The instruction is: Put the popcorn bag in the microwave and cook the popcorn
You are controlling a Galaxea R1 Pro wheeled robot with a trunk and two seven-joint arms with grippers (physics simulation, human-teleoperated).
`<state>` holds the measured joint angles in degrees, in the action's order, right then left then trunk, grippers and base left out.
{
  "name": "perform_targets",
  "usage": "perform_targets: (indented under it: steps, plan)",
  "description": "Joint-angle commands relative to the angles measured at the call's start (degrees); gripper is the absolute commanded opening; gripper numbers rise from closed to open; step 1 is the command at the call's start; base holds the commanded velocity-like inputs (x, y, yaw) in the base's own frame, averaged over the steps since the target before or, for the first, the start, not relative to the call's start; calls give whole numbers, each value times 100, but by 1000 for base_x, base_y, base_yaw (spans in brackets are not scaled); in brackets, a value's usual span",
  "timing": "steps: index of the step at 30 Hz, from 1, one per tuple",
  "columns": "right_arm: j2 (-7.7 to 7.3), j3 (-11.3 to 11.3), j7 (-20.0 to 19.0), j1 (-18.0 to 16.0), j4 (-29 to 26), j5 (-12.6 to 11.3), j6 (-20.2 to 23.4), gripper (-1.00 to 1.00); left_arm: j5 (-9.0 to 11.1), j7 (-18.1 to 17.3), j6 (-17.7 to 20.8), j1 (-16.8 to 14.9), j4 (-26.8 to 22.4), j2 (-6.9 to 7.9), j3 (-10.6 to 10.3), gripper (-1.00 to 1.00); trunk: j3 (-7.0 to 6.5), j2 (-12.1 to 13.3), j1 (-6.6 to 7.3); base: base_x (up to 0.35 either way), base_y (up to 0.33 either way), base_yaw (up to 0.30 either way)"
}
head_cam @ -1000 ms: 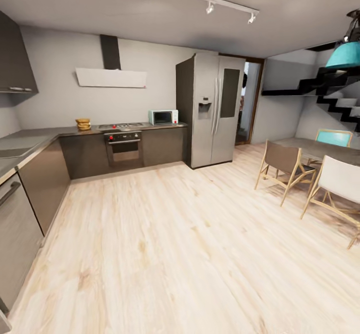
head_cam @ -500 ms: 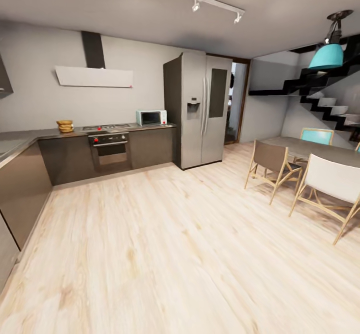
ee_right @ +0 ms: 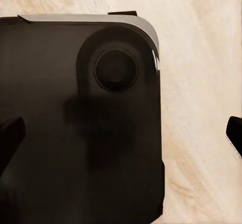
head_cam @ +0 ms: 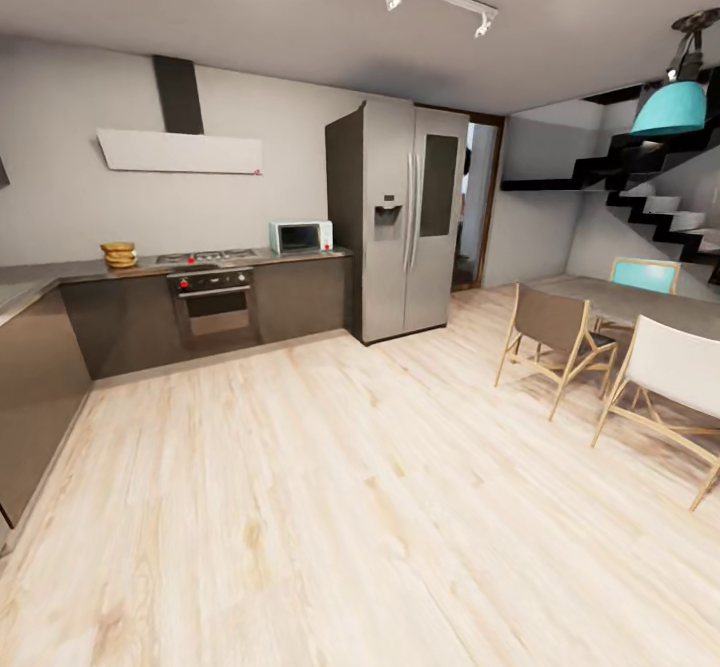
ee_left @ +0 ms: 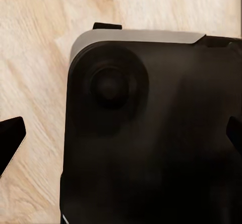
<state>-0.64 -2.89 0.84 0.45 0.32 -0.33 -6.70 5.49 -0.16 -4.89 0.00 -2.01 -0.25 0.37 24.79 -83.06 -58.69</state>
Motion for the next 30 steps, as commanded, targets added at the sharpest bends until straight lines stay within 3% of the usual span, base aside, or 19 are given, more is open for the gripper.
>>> perform_targets:
  steps: [1, 30]
  plan:
    - [-2, -27, 4, -1, 4, -3, -26, 100, 57, -2, -12, 0, -1, -1, -2, 100, 4, -2, -4, 322, 0, 0]
    - [-5, -29, 12, 1, 4, -4, -23, 100, 51, -2, 138, -1, 0, 8, 4, 100, 4, -2, -4, 322, 0, 0]
